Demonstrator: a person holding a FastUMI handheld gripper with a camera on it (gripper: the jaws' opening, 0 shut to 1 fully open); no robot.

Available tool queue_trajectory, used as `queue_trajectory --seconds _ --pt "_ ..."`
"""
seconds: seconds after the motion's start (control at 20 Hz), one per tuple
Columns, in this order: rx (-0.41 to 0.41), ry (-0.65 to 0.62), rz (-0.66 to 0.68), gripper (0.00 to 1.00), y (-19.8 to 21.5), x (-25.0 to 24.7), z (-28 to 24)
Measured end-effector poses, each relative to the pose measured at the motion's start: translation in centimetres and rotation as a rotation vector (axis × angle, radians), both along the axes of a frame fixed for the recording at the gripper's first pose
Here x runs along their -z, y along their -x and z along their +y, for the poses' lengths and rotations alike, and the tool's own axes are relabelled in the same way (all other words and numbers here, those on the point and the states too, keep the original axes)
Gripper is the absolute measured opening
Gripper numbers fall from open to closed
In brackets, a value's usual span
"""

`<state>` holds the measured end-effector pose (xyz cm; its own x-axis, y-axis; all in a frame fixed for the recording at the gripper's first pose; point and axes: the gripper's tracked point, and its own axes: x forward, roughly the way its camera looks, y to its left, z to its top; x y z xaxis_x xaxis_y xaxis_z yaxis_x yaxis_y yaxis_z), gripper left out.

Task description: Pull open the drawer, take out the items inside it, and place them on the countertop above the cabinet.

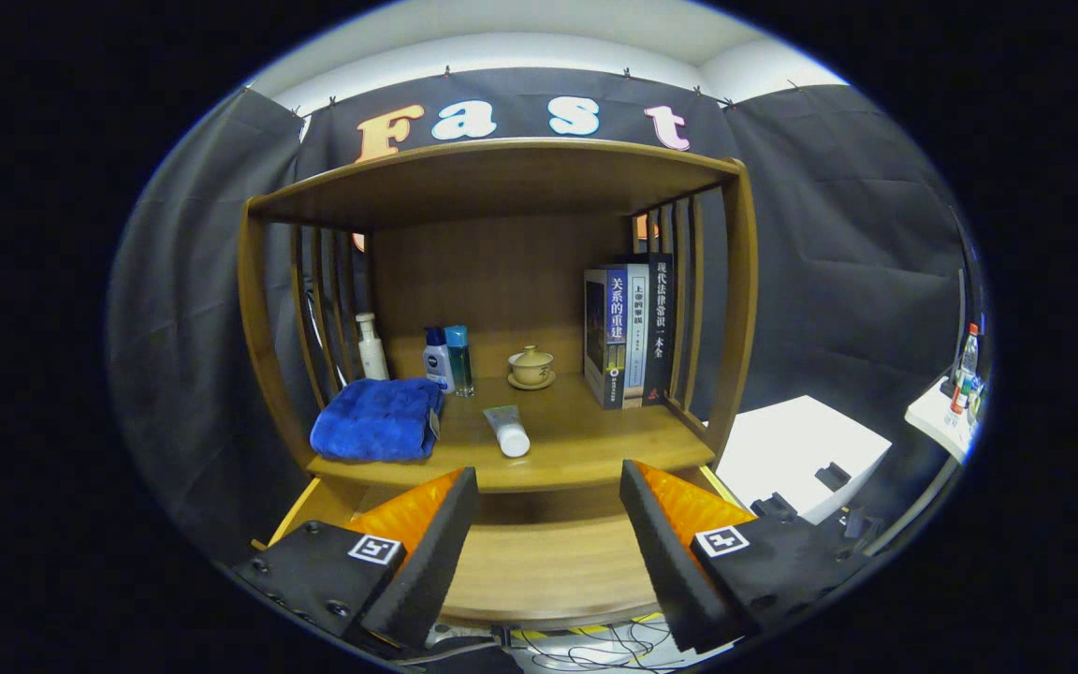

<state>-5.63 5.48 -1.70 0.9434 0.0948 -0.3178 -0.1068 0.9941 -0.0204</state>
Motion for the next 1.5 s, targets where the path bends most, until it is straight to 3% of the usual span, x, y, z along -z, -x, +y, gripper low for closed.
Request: queue_trajectory --seconds 0.6,0.8,1.5 --pt "0.0 -0.004 -0.027 0.99 5.1 5.8 -2.2" --pt "0.007 0.045 -0.011 0.99 5.3 7.6 -3.2" --pt "0.012 0.031 0.037 0.99 4.1 11.4 -2.6"
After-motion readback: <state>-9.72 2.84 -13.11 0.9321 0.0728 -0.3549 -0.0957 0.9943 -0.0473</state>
